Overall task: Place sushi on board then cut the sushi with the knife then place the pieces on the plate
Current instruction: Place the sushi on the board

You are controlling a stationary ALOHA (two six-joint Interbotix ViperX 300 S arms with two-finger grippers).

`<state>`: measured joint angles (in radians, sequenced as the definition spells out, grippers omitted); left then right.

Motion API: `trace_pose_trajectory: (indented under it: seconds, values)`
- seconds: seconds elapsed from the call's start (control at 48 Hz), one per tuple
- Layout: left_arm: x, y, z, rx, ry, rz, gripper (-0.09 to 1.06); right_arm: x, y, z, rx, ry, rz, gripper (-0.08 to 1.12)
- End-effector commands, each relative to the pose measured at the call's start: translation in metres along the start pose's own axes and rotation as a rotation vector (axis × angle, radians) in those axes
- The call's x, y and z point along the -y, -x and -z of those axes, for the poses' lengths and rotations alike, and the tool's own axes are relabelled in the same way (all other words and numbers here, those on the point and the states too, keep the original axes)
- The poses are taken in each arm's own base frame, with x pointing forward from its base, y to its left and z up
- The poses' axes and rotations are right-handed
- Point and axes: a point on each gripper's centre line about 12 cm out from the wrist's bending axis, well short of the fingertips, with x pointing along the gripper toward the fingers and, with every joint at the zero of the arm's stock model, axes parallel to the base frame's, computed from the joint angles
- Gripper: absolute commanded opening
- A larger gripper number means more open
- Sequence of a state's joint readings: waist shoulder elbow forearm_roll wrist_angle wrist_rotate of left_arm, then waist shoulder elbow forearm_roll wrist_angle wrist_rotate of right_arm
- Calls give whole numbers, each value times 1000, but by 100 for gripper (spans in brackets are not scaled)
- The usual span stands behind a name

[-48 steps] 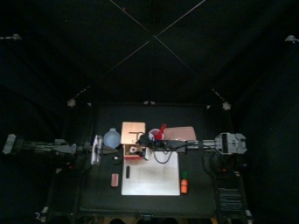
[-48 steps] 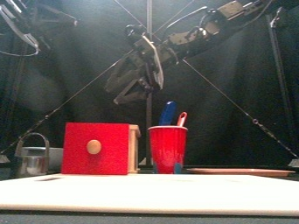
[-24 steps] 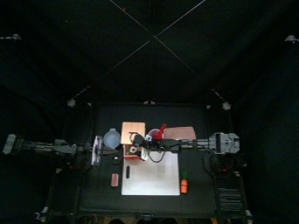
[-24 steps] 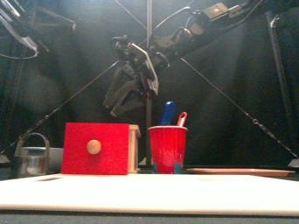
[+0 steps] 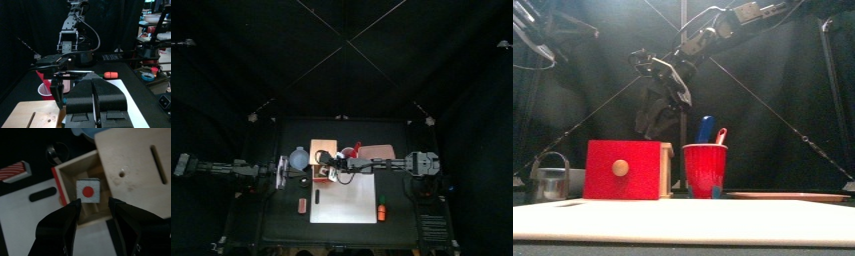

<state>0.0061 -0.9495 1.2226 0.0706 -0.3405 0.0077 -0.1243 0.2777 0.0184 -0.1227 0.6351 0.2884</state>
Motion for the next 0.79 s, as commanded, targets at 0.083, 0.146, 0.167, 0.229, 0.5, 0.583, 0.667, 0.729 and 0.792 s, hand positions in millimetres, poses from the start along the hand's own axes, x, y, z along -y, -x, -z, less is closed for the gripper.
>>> trace_pose_trajectory:
  seconds: [0.083, 0.146, 0.167, 0.229, 0.5, 0.583, 0.667, 0.729, 0.792]
  values:
    - [-3, -2, -6, 19, -4, -12, 7, -22, 23, -20, 8, 52, 102, 83]
    - [-4, -2, -5, 17, -4, -18, 7, -28, 20, -18, 8, 68, 113, 83]
    - [-4, -2, -6, 18, -5, -21, 7, -28, 18, -18, 8, 67, 118, 83]
    - [-5, -2, -5, 18, -3, -23, 7, -30, 15, -16, 3, 64, 117, 83]
    - [-5, -1, -2, 9, -2, -23, 7, -39, 13, -21, 28, 32, 70, 83]
    - [-5, -1, -2, 9, 0, -24, 7, -38, 11, -22, 27, 34, 74, 84]
    - [-5, -1, -1, 6, 1, -24, 7, -36, 7, -23, 24, 21, 74, 88]
    - [-5, -1, -1, 6, 3, -24, 7, -36, 5, -24, 23, 18, 73, 91]
    - [-5, -1, 0, 4, 4, -25, 7, -36, 3, -25, 23, 17, 74, 92]
